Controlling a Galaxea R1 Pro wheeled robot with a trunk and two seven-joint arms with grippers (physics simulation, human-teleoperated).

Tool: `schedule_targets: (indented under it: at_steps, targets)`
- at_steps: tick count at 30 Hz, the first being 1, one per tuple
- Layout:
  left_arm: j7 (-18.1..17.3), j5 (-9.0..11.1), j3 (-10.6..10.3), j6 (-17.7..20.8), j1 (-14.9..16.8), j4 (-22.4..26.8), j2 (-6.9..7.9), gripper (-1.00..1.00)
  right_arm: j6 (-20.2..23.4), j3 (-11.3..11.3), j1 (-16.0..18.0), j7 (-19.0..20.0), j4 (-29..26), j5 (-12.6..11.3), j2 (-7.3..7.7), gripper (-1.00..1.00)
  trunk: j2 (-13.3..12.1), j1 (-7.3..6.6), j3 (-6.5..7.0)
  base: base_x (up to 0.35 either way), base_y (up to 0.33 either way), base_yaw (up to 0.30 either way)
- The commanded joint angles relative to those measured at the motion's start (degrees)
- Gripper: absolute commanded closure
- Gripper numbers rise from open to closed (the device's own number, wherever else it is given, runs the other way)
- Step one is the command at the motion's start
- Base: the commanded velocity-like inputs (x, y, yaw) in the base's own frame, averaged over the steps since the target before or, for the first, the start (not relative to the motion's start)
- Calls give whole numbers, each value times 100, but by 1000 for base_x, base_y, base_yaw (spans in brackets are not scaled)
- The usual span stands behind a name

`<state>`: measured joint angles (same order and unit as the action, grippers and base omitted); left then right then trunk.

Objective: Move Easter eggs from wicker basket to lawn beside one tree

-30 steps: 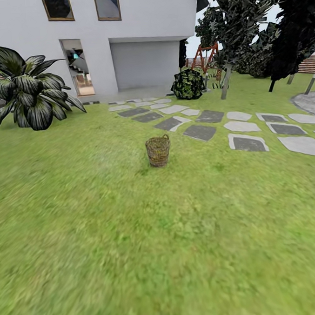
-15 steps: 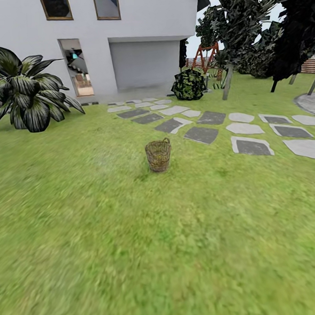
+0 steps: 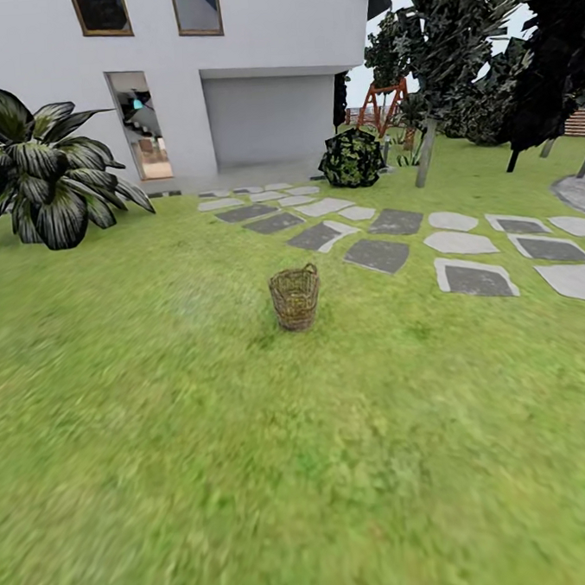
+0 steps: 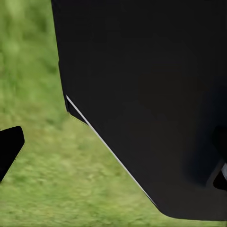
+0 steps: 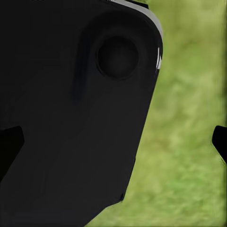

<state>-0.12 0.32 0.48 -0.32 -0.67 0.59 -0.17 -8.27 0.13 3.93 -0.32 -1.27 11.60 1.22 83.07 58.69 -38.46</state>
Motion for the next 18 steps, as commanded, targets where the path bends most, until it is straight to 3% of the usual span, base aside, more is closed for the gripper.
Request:
schedule_targets:
  at_steps: [1,18]
  targets:
    - [-3,3,5,-3,-1,6,-1,-100,-17,-3,2,-3,7,30,1,-100,1,4,-3,340,0,0]
    - [-2,3,5,-3,-4,9,-1,-100,-17,-7,2,-3,11,-3,13,-100,1,4,-3,340,0,0]
